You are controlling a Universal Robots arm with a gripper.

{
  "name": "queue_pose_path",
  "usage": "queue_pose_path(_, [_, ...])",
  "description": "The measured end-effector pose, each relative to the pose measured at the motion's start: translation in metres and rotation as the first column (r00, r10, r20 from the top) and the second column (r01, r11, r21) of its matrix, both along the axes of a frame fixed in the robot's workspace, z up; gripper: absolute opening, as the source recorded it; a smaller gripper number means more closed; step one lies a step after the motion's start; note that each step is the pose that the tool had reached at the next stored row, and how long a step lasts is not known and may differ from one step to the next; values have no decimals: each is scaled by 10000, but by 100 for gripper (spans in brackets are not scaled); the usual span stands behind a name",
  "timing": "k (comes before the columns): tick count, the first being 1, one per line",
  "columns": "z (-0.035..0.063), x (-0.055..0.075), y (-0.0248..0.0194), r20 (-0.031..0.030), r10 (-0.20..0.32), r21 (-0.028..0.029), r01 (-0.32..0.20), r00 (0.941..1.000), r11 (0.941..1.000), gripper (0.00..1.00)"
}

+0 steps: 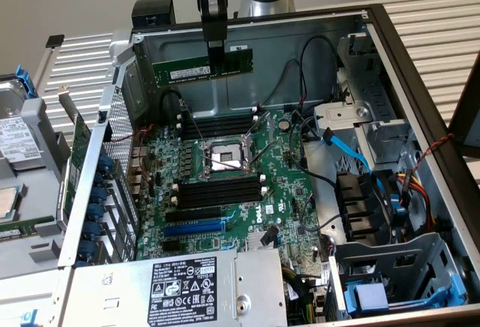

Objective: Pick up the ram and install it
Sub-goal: 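Insert the ram into the slot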

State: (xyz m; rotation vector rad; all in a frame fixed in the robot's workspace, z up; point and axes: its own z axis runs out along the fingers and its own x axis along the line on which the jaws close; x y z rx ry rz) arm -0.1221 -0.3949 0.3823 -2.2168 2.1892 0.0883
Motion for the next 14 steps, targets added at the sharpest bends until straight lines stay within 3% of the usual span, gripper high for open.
queue_pose_path(5, [-1,0,0,0,0,0,0,10000,10000,12])
queue_pose_path(9, [-61,2,-6,1,0,-1,0,10000,10000,12])
queue_pose_path(14, [-152,2,-65,49,-26,0,26,10000,10000,12])
